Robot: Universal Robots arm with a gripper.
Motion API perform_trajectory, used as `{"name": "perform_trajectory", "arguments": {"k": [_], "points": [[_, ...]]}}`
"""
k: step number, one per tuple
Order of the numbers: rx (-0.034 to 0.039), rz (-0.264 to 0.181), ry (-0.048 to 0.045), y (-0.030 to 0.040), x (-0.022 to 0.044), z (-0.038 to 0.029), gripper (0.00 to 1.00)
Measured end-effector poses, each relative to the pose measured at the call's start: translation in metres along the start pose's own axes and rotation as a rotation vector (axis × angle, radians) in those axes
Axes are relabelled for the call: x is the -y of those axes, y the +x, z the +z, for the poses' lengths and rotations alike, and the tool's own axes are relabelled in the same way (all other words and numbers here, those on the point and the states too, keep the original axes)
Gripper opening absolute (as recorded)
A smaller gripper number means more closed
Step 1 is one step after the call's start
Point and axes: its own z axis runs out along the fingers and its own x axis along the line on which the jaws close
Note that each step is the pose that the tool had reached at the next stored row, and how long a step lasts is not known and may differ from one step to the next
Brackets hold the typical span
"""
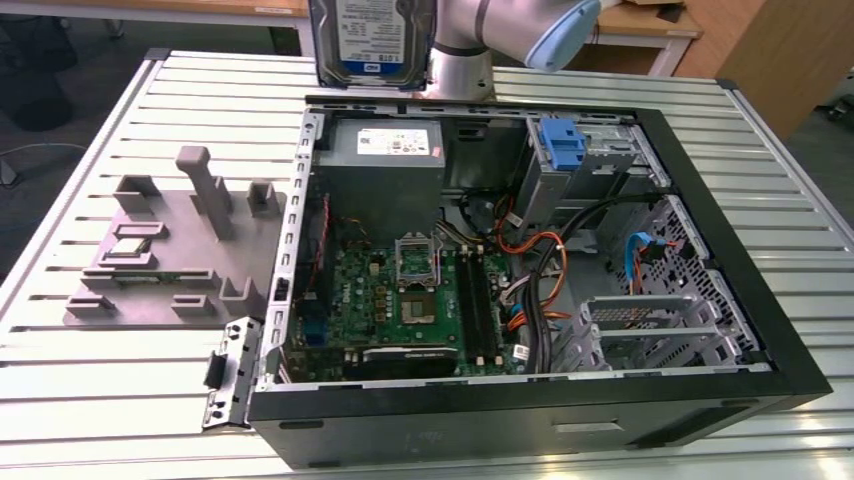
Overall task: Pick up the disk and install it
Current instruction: 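Pick up the disk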
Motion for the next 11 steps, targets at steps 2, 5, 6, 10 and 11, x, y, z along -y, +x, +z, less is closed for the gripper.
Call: {"name": "perform_trajectory", "arguments": {"k": [2,5,6,10,11], "points": [[0.0001,0.000,0.0001,0.0018,0.0007,0.0001,0.35],[0.0000,0.000,0.0001,0.0022,0.0011,0.0002,0.35],[0.0000,0.000,0.0001,0.0023,0.0011,0.0001,0.35],[0.0000,0.000,0.0000,0.0023,0.0011,0.0002,0.35],[0.0001,0.000,0.0001,0.0027,0.0013,0.0002,0.35]]}}
